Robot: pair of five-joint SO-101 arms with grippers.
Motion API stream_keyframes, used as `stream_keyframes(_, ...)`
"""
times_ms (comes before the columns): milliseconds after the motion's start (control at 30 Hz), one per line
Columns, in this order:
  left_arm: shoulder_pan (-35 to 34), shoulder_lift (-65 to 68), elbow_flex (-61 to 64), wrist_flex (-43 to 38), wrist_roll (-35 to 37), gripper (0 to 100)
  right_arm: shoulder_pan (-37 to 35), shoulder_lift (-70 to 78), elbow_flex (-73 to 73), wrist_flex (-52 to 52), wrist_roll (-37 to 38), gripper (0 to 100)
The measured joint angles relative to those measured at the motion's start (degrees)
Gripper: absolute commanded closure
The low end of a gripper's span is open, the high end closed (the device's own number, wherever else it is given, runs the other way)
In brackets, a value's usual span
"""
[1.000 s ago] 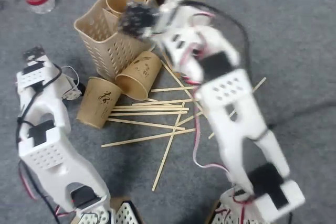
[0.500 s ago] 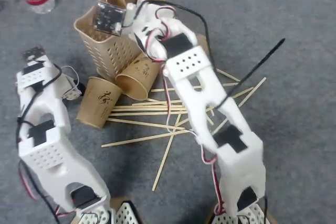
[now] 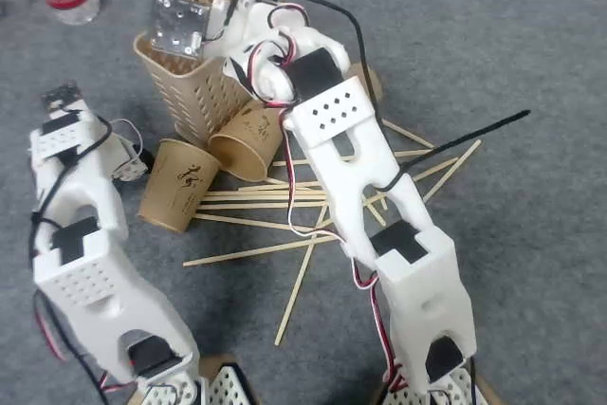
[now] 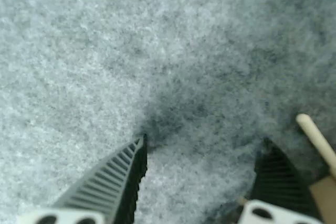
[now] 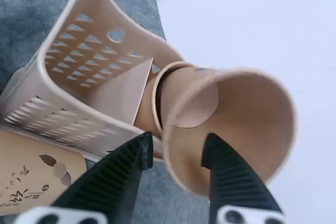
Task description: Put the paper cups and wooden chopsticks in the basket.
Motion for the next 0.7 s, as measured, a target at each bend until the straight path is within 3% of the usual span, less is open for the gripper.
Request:
stream_keyframes(467, 0.00, 0.00, 0.00, 0.00, 0.00, 69, 0.70, 5.10, -5.98, -0.35, -0.35, 85.8)
stream_keyframes(700, 0.00, 0.00, 0.00, 0.00, 0.00, 69, 0.70, 9.93, -5.98, -14.86, -0.35, 92.7)
